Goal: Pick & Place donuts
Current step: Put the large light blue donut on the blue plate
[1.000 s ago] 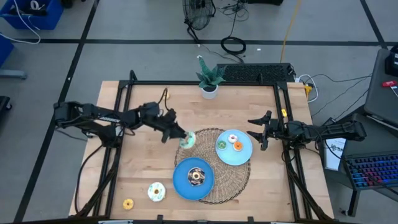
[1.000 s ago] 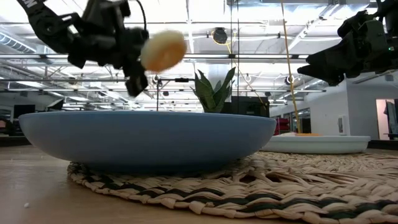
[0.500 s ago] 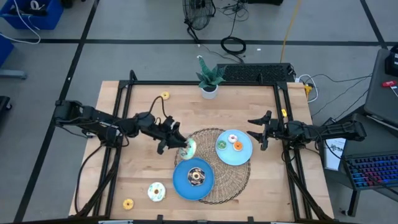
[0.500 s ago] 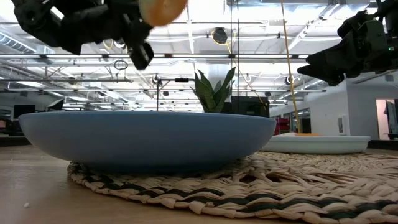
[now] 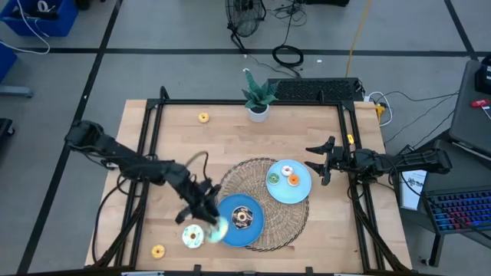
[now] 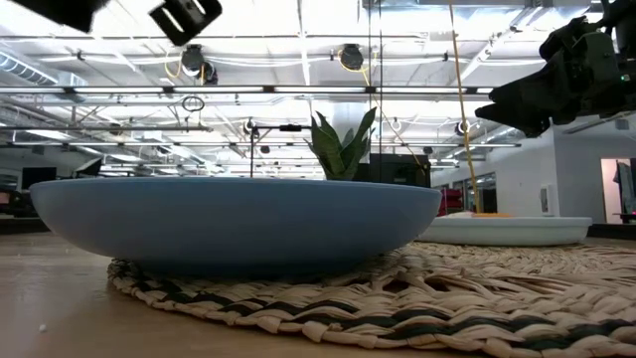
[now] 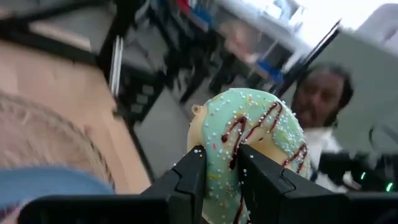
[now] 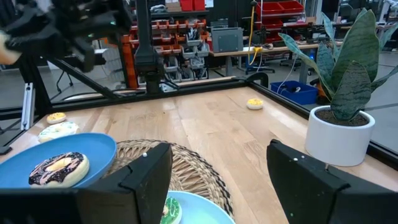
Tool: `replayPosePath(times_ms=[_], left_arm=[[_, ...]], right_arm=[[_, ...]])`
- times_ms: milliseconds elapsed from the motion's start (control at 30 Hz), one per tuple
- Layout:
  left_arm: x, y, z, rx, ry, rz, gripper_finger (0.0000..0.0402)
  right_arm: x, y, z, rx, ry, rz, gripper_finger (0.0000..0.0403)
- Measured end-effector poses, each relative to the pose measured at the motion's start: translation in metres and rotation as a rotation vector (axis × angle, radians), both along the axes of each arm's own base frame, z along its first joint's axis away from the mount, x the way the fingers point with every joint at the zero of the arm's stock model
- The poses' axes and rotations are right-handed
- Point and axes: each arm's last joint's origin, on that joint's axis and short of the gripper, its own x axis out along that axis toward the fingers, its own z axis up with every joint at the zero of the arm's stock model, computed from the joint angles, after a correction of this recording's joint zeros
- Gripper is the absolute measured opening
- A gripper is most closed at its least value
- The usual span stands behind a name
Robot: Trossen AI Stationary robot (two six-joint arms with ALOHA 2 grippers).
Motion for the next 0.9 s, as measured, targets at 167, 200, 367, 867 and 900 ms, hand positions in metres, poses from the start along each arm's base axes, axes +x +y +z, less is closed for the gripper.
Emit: replayPosePath(times_ms=[167,200,367,867,900], left_arm=[[0.001,-0.018,-0.003,0.167,0.198,0.127,0.0093],[0.0,-0.019,-0.003,0.196,0.229,0.163,0.0093],[-0.002,-0.023,-0.004,0.274,0.287,0.271,0.0093],[-0.01,-0.007,-0.025,0.358,0.544,0.575,0.0093],[-0.01,-0.006,-0.027,0.344,0.57,0.59,0.0093]], right_arm=[[0.0,0.0,0.0,0.0,0.0,0.0,0.0242],[0.0,0.0,0.0,0.0,0.0,0.0,0.0242],[0.0,0.0,0.0,0.0,0.0,0.0,0.0242],[0.0,0.0,0.0,0.0,0.0,0.0,0.0242],[0.0,0.0,0.0,0.0,0.0,0.0,0.0242]])
